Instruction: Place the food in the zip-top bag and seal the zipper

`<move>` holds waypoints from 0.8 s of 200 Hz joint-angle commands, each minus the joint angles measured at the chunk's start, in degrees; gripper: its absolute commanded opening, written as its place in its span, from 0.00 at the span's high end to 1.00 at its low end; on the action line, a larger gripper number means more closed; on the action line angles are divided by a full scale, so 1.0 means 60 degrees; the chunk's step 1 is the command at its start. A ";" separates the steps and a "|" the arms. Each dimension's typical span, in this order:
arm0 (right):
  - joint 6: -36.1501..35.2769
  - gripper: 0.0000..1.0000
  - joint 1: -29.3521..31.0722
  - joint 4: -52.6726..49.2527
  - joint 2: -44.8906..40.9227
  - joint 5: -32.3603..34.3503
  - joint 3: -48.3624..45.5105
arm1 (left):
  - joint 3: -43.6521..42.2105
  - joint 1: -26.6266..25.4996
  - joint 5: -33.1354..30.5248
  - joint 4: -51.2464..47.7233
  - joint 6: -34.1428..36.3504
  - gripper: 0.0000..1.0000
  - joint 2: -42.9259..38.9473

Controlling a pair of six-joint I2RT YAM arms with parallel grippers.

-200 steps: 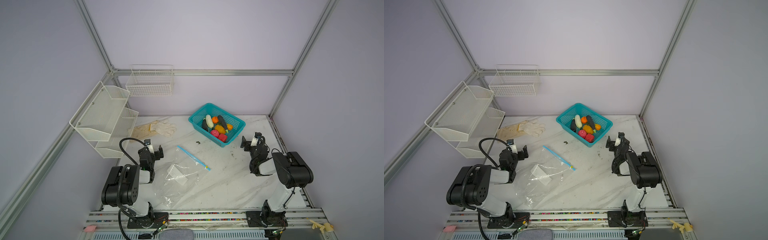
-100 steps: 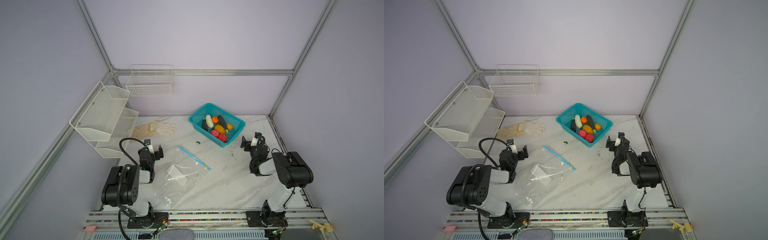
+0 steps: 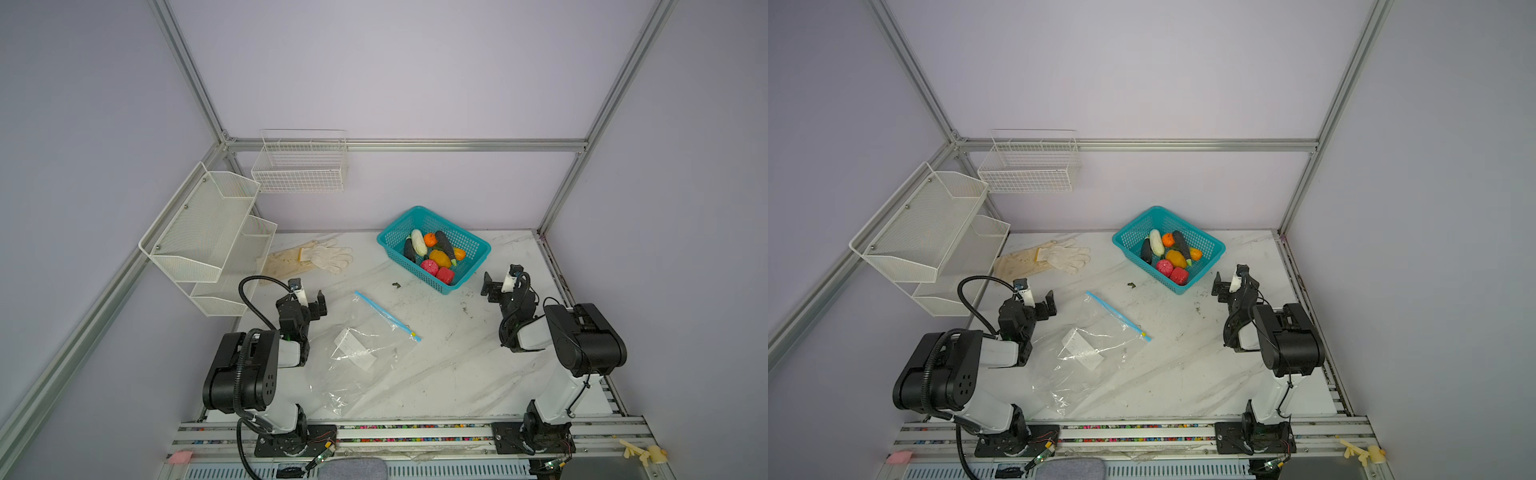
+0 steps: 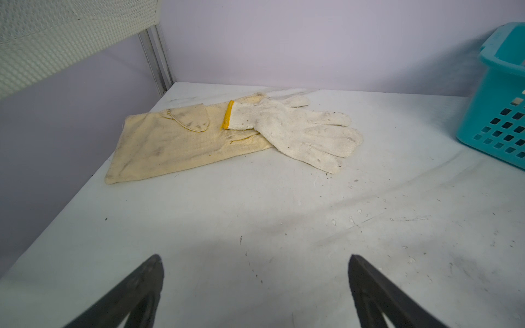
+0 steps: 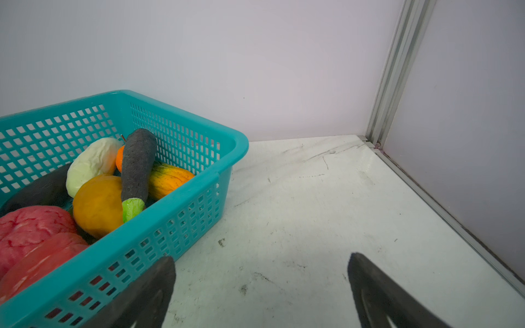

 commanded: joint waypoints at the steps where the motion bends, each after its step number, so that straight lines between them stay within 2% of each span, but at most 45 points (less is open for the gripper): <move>1: 0.0037 0.03 -0.0053 0.0356 -0.0103 -0.0039 -0.0065 | 0.0013 -0.0067 -0.0131 0.0429 0.0120 0.00 -0.0113; 53: 0.0009 0.03 -0.0053 0.0400 -0.0124 -0.0014 -0.0106 | 0.0003 -0.0074 -0.0160 0.0425 0.0133 0.00 -0.0135; 87: 0.0076 0.03 0.0018 0.0567 -0.0380 0.0459 -0.0277 | -0.0069 -0.0109 -0.0185 0.0549 0.0166 0.00 -0.0163; 114: 0.0234 0.03 0.0079 0.0734 -0.1105 0.1006 -0.0694 | -0.0105 -0.0244 -0.0683 0.0327 0.0186 0.00 -0.0579; 127: 0.0551 0.03 0.0079 -0.0299 -0.1791 0.1425 -0.0530 | 0.0028 -0.0244 -0.0770 -0.0246 0.0172 0.00 -0.1011; 137: 0.1110 0.03 0.0079 -0.1977 -0.2483 0.1873 -0.0084 | 0.0203 -0.0244 -0.0989 -0.0908 0.0096 0.00 -0.1436; 160: 0.2237 0.03 0.0081 -0.4397 -0.3376 0.2326 0.0778 | 0.0912 -0.0244 -0.1064 -0.3130 -0.0113 0.00 -0.2802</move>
